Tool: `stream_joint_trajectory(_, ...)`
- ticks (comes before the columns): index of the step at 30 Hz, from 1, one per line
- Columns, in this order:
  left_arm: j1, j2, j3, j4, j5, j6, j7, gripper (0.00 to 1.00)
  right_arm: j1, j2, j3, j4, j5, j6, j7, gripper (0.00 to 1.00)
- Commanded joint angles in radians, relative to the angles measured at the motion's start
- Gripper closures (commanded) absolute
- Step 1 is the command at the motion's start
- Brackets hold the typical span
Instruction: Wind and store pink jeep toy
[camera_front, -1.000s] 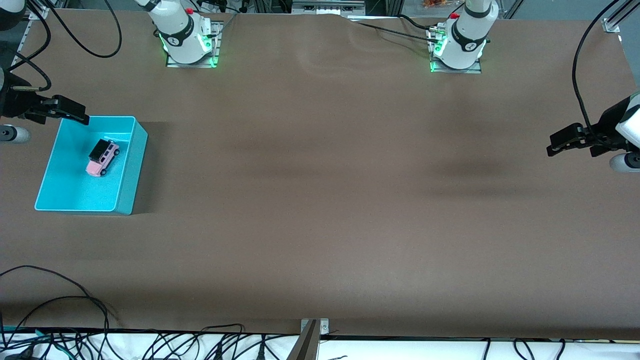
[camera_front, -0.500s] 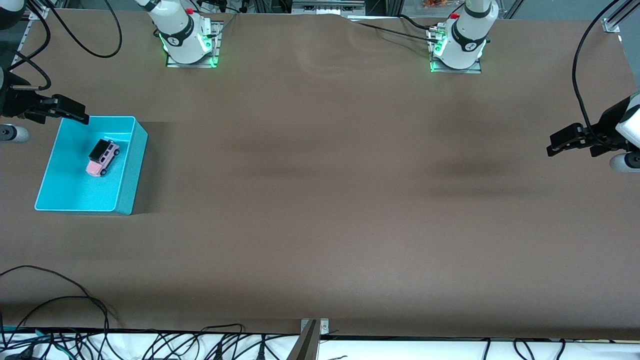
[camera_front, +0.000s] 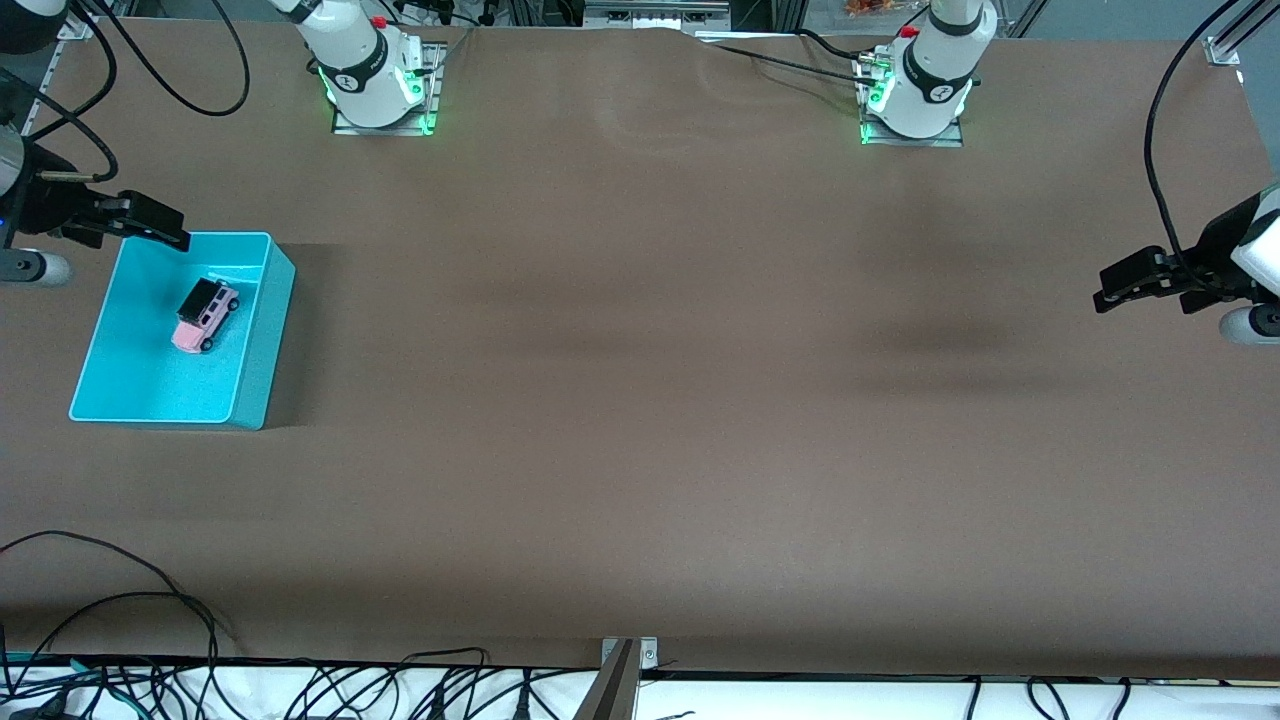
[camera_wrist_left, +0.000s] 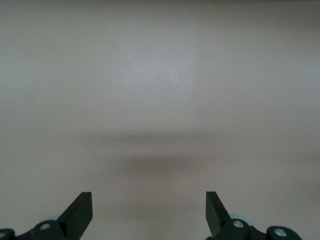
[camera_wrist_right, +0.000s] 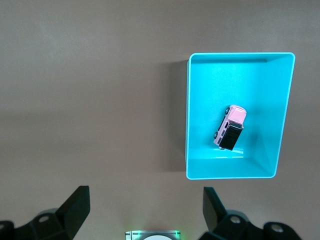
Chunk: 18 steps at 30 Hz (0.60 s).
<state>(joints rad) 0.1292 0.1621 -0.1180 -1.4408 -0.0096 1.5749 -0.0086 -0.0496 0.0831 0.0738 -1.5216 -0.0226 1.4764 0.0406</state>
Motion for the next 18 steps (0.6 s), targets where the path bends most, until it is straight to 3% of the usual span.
stream_joint_trajectory(1,0.007,-0.010,0.000,-0.006,-0.026,-0.009,0.018,0.00,0.005,0.007,0.003,0.021,-0.004,-0.002,0.010,0.00)
stream_joint_trajectory(18,0.007,-0.010,0.000,-0.004,-0.026,-0.009,0.016,0.00,0.014,0.020,0.006,0.031,-0.008,0.057,0.012,0.00)
